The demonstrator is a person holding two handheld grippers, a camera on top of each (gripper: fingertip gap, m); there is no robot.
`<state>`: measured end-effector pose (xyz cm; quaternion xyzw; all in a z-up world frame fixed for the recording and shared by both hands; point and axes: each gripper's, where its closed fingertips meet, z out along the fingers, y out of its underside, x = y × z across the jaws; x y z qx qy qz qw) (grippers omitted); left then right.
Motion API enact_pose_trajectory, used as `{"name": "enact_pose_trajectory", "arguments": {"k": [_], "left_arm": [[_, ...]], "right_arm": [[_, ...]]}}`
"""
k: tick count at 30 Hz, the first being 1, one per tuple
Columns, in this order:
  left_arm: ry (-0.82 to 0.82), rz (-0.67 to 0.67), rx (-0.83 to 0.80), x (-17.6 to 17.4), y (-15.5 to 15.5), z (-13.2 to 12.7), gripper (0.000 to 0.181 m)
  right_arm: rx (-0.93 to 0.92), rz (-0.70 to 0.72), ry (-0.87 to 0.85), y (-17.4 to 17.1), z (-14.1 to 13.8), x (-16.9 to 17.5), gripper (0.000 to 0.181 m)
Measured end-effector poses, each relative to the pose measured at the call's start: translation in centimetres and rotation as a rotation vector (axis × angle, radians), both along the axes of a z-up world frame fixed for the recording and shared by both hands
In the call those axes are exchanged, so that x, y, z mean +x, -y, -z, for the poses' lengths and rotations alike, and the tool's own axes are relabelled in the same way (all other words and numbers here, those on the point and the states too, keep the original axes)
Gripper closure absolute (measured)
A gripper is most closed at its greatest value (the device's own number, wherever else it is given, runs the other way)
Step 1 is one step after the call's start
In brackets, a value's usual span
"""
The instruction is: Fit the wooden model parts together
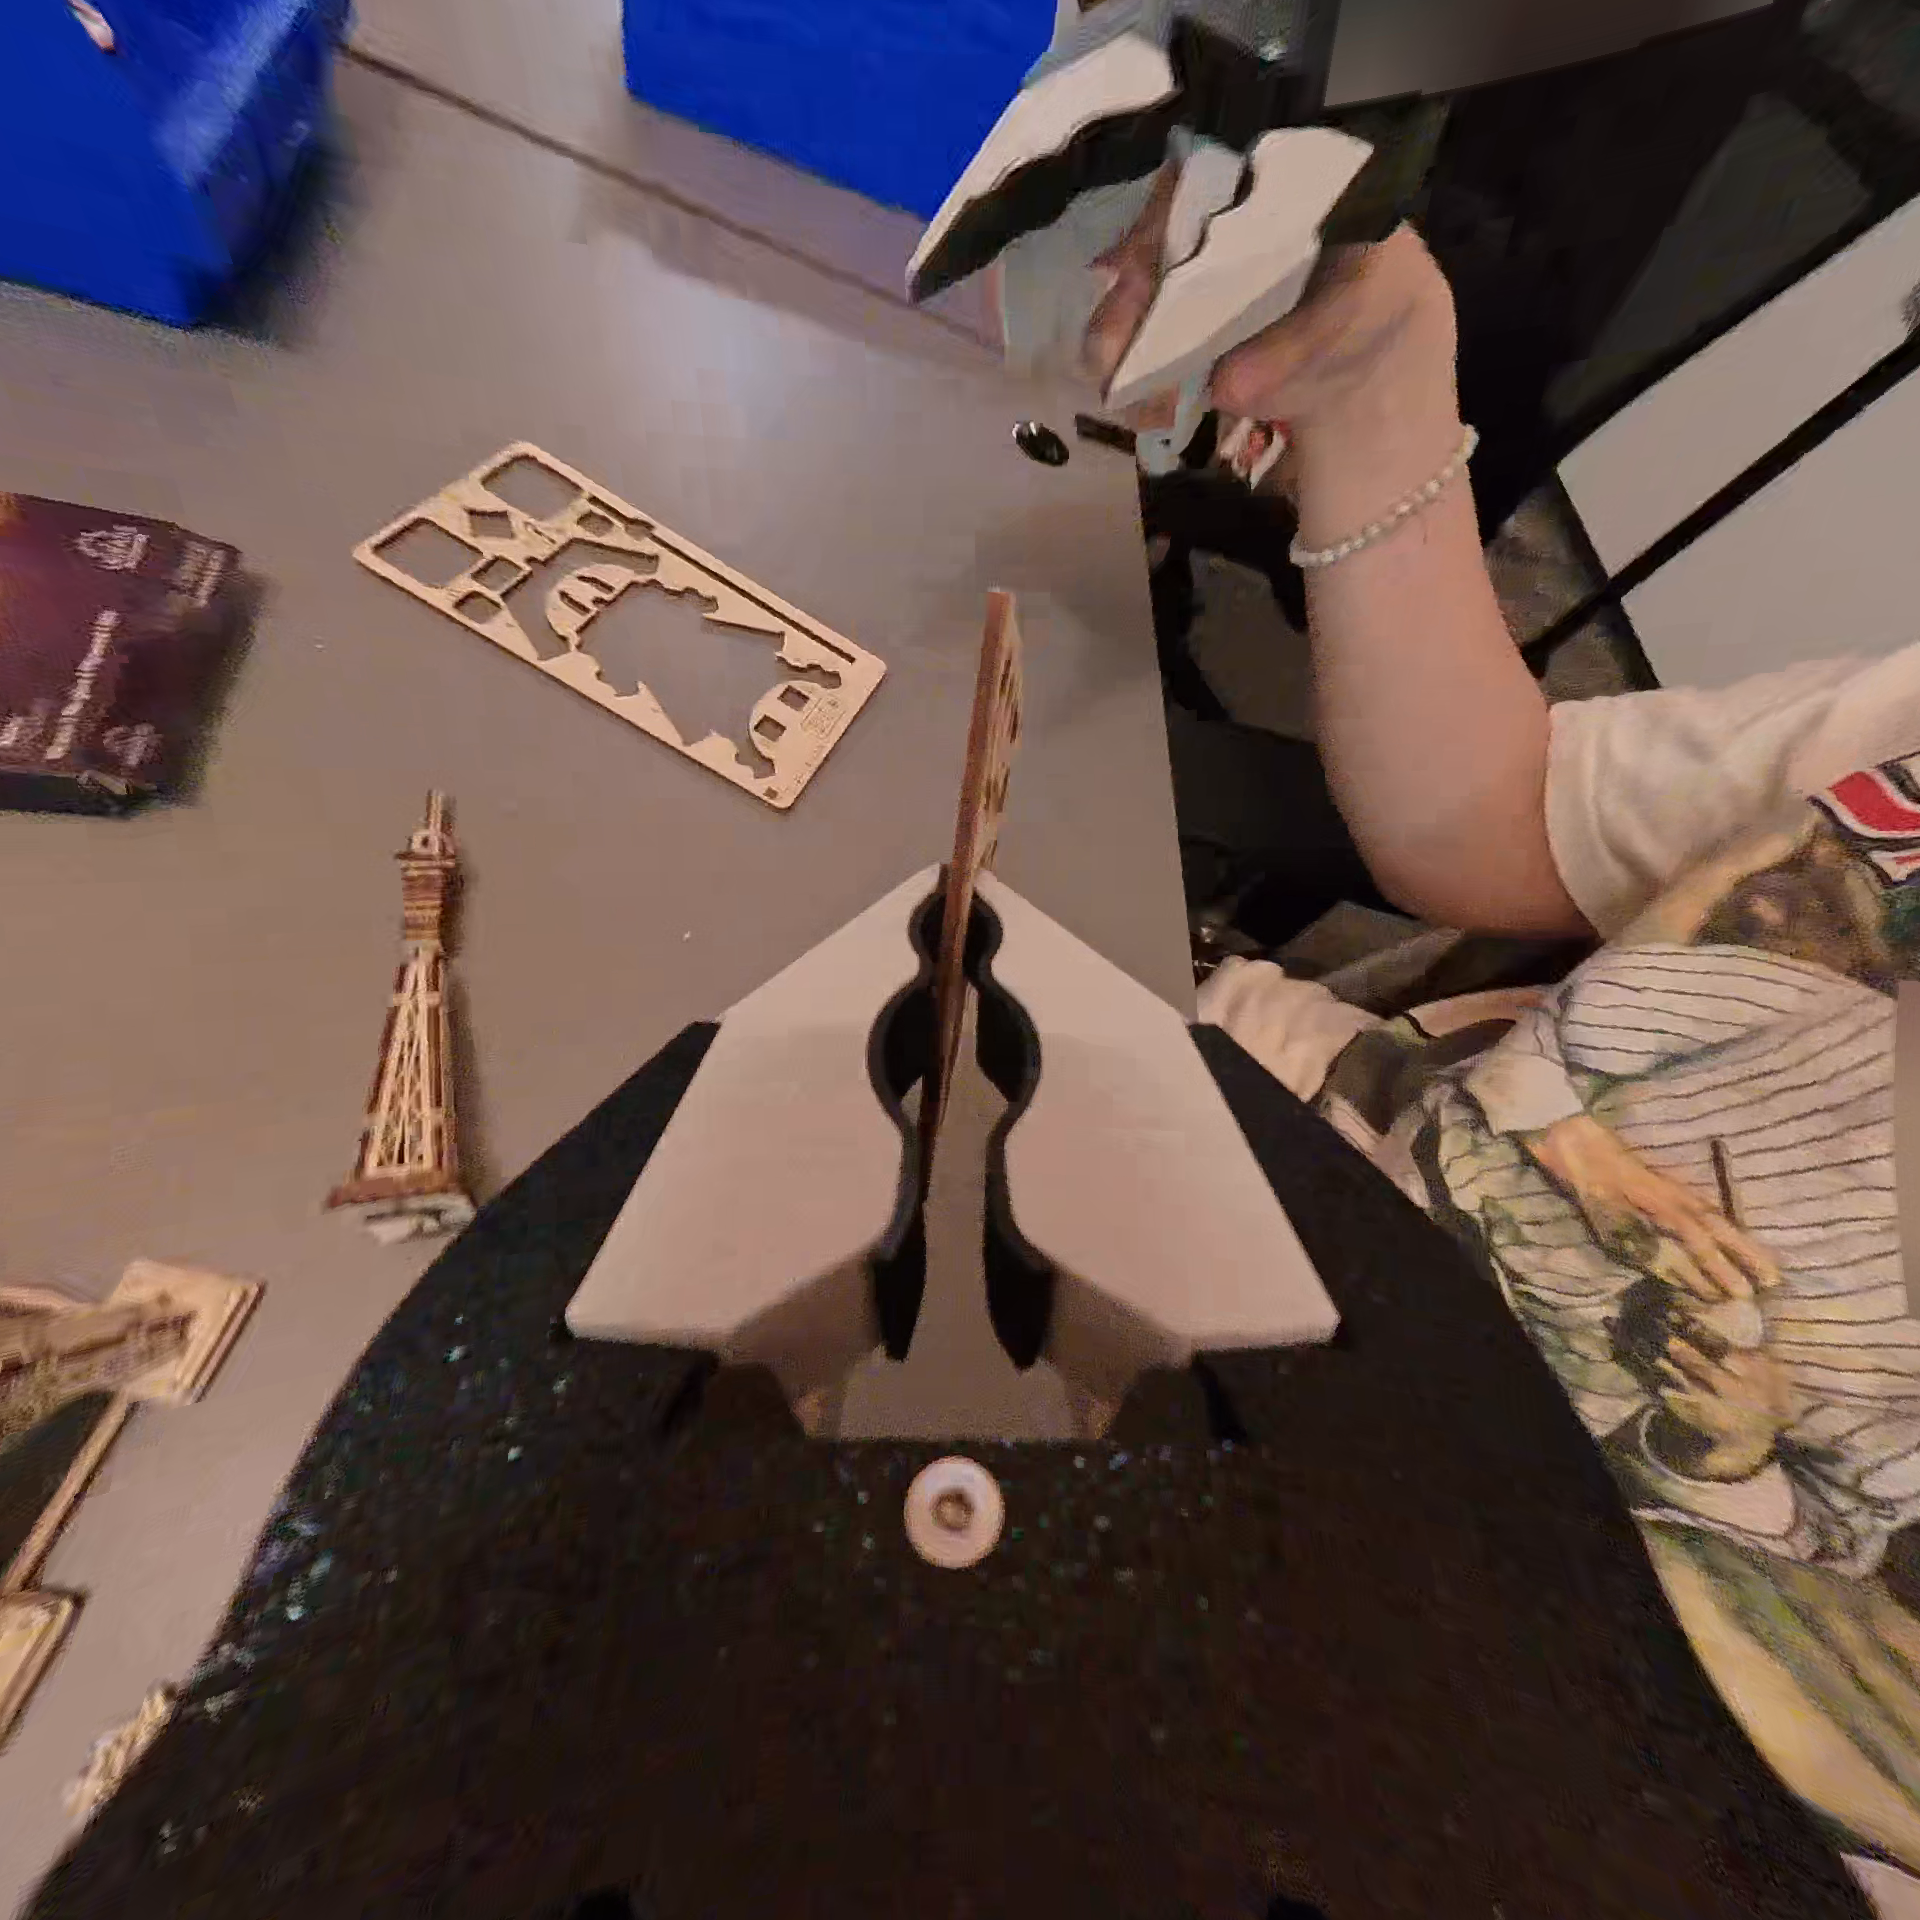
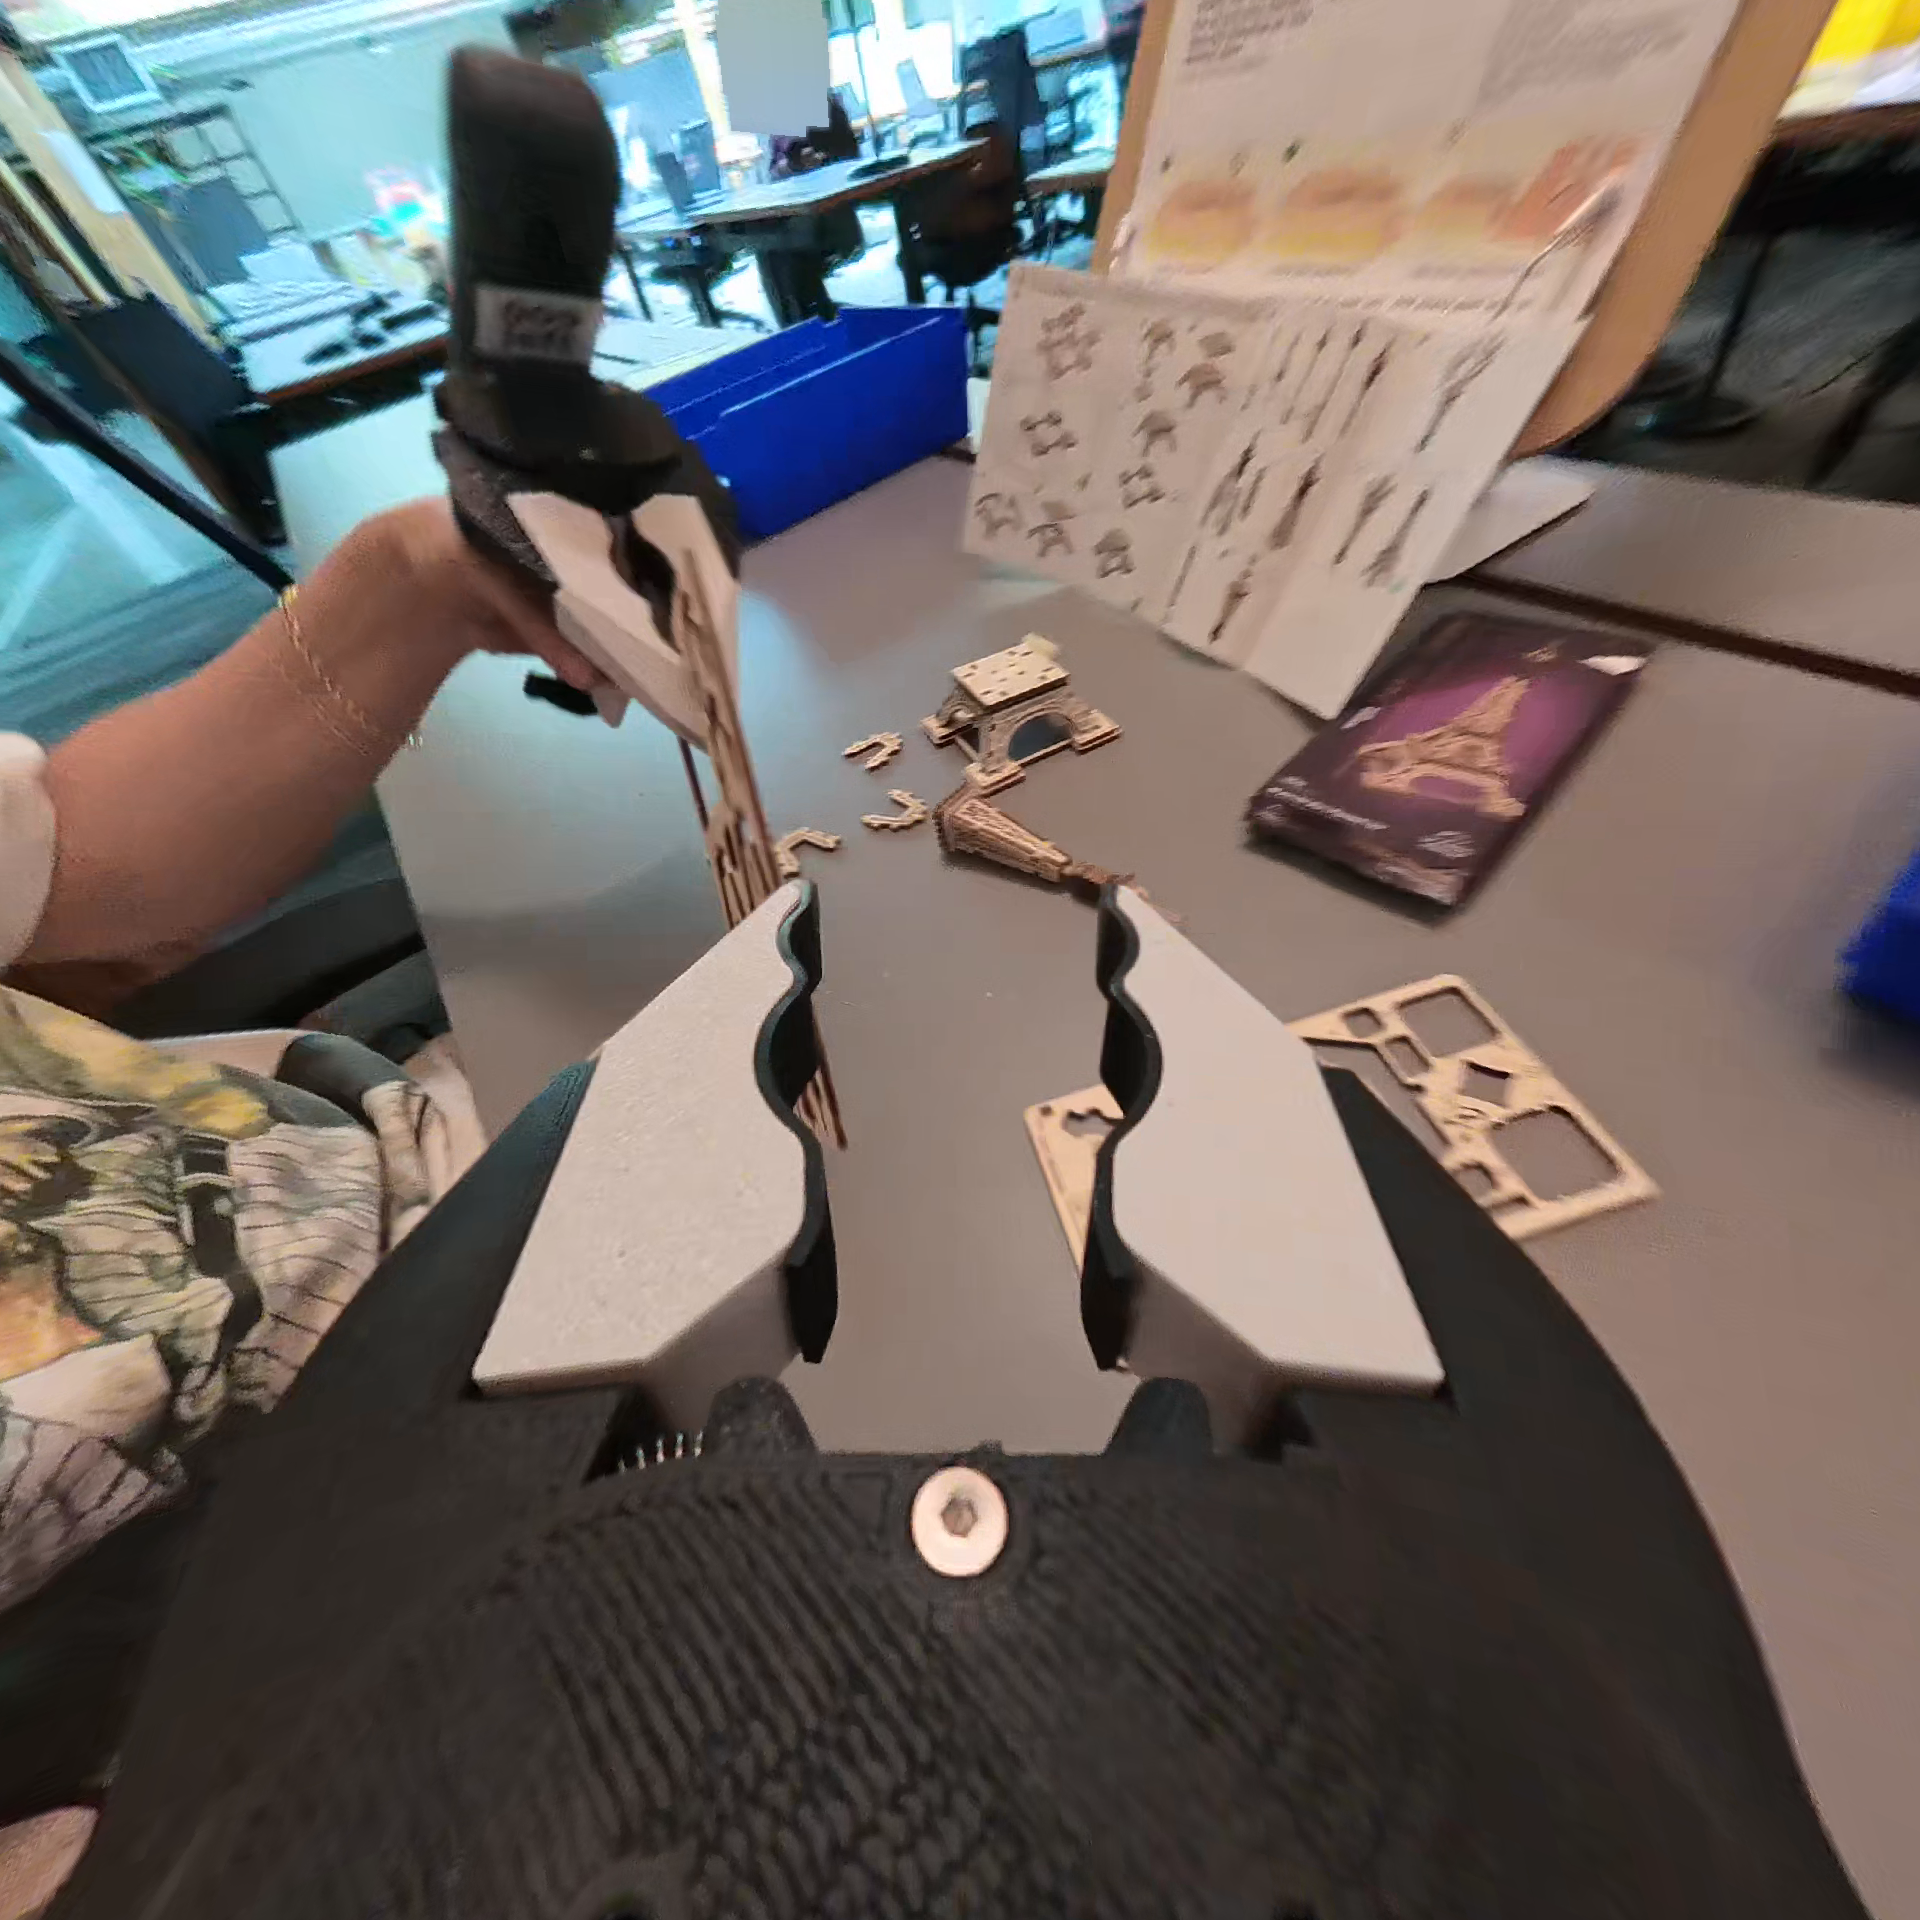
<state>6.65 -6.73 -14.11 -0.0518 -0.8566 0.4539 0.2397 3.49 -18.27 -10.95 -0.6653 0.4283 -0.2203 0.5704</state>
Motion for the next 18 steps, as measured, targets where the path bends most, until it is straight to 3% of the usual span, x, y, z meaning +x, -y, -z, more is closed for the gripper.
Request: {"name": "enact_pose_trajectory", "arguments": {"k": [5, 11, 13, 15, 18], "left_arm": [[0.040, 0.172, 0.337, -0.1, 8.9, 2.4, 0.181], [0.197, 0.097, 0.395, 3.5, 17.0, 5.3, 0.174], [0.266, 0.033, 0.335, 4.8, 19.1, 5.9, 0.153], [0.342, -0.048, 0.252, 5.9, 20.8, 6.3, 0.111], [0.546, -0.169, 0.081, 7.6, 22.1, 5.4, 0.101]], "right_arm": [[-0.046, 0.050, 0.030, 2.6, 0.4, -1.6, 0.133], [0.028, 0.158, -0.165, 6.5, 6.4, -0.2, 0.148], [-0.008, 0.168, -0.224, 6.9, 8.5, 0.0, 0.146], [-0.047, 0.188, -0.272, 7.1, 10.1, 0.4, 0.146], [-0.083, 0.163, -0.314, 6.4, 11.7, 1.1, 0.144]]}}
